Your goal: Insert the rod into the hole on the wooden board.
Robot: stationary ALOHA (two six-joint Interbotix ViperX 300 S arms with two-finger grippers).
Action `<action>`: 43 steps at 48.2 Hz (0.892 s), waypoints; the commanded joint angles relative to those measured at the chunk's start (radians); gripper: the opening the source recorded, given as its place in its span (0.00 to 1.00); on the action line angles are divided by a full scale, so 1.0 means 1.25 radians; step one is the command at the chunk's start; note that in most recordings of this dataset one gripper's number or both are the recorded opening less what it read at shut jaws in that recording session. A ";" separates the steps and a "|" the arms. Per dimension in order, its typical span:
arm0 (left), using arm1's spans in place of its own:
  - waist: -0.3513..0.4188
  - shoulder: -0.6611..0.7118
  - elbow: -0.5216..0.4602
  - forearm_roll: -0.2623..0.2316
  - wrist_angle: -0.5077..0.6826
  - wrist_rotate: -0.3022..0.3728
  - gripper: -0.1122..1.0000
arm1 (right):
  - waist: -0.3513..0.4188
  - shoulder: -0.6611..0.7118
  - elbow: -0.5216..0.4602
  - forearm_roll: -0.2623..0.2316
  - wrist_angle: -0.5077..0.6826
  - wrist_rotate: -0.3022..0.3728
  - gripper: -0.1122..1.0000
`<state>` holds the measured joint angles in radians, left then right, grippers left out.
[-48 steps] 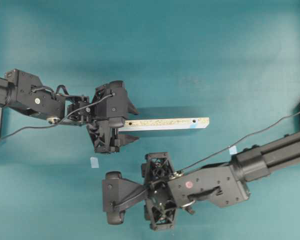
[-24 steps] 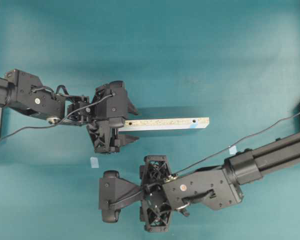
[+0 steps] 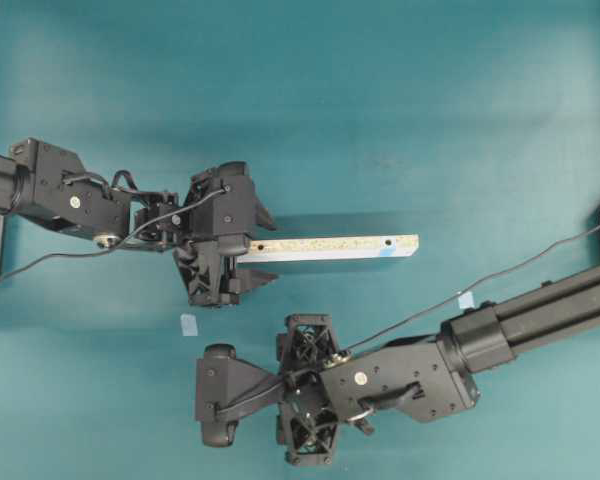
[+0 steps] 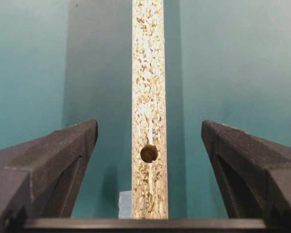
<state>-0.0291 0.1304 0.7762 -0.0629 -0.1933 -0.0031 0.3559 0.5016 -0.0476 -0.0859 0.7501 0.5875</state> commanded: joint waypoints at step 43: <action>-0.006 -0.016 -0.007 0.000 -0.006 -0.007 0.99 | 0.007 0.001 -0.025 0.000 -0.009 0.004 0.60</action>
<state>-0.0307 0.1304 0.7762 -0.0629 -0.1933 -0.0031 0.3590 0.5246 -0.0598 -0.0859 0.7424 0.5937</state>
